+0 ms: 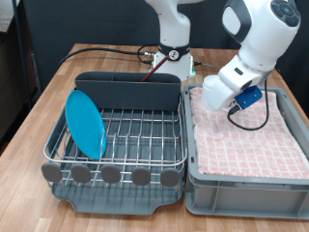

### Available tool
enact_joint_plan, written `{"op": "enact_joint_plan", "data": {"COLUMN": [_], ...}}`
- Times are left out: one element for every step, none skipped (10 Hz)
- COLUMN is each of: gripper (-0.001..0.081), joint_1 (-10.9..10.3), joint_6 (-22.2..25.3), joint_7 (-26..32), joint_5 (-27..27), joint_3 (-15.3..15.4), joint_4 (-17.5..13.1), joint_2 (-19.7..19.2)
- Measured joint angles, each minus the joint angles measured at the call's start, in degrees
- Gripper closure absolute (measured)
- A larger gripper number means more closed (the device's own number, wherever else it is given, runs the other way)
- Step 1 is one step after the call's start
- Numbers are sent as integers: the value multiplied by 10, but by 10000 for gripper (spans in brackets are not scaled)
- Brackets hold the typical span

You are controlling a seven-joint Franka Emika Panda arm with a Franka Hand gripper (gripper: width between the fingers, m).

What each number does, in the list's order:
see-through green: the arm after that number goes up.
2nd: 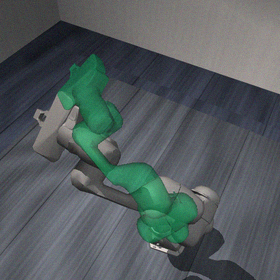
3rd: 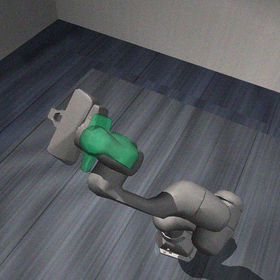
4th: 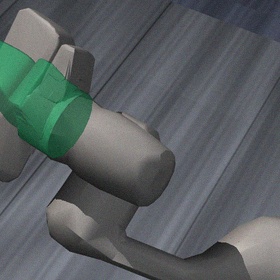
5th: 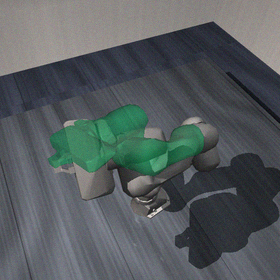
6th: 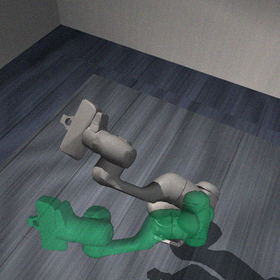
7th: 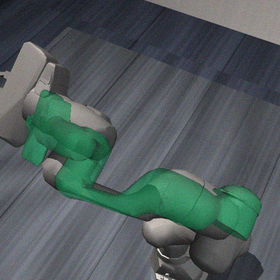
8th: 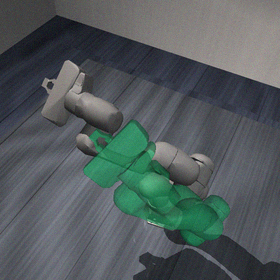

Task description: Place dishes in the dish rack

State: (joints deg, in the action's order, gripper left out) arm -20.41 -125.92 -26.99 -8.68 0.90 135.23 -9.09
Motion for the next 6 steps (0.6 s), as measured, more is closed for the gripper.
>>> {"op": "enact_joint_plan", "data": {"gripper": [734, 734, 734, 734, 734, 734], "joint_1": [0, 0, 0, 0, 0, 1], "joint_6": [6, 17, 27, 38, 45, 51], "joint_7": [0, 0, 0, 1, 1, 2], "joint_5": [0, 0, 1, 3, 3, 6], "joint_3": [0, 0, 0, 0, -2, -4], "joint_4": [-4, -10, -17, -24, -31, -39], "joint_2": [1, 3, 7, 12, 16, 21]}}
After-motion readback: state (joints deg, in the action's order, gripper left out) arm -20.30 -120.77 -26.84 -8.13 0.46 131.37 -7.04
